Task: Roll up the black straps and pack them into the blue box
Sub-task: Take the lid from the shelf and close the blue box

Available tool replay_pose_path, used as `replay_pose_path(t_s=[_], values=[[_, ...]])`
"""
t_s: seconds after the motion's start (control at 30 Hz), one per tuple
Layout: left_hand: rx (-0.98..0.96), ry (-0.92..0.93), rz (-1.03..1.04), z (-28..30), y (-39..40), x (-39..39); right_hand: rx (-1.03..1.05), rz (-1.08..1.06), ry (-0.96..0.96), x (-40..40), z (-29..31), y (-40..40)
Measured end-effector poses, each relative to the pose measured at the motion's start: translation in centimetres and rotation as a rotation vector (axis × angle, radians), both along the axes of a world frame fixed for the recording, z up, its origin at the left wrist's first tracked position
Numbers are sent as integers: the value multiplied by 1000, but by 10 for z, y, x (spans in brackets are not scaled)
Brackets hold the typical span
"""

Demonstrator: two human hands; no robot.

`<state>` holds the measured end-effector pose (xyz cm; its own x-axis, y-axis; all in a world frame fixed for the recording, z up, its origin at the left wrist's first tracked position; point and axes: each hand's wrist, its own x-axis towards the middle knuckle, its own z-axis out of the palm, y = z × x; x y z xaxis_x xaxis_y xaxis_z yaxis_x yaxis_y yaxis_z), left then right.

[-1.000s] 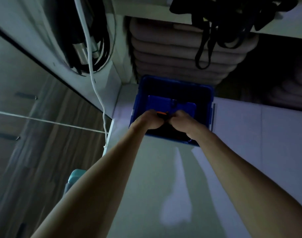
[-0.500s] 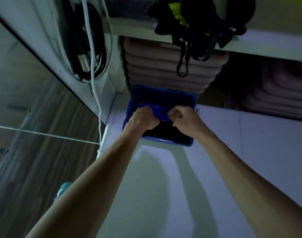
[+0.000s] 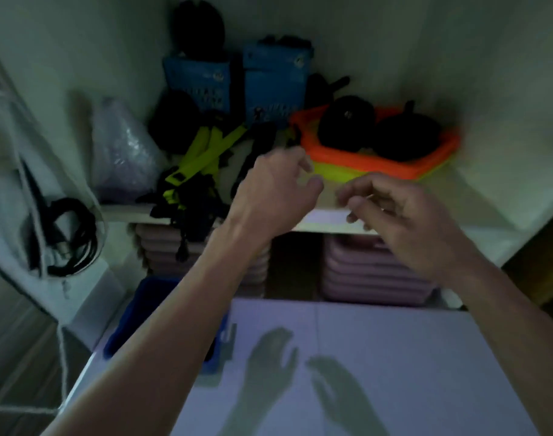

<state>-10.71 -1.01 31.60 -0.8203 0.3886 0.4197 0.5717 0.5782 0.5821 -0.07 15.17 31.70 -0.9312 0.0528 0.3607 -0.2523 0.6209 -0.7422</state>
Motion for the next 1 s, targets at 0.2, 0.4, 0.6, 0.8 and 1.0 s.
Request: replay_pose_path(t_s=[0.2, 0.4, 0.6, 0.8, 1.0], values=[[106, 571, -48, 134, 116, 21, 220, -194, 395, 50, 125, 121], [3, 997, 125, 228, 180, 9, 560, -522, 726, 47, 232, 215], [-201, 997, 224, 266, 212, -21, 837, -623, 502, 10, 283, 271], [-334, 892, 186, 279, 248, -40, 966, -649, 304, -21, 292, 299], [-408, 809, 166, 282, 282, -59, 977, -677, 290, -46, 301, 317]])
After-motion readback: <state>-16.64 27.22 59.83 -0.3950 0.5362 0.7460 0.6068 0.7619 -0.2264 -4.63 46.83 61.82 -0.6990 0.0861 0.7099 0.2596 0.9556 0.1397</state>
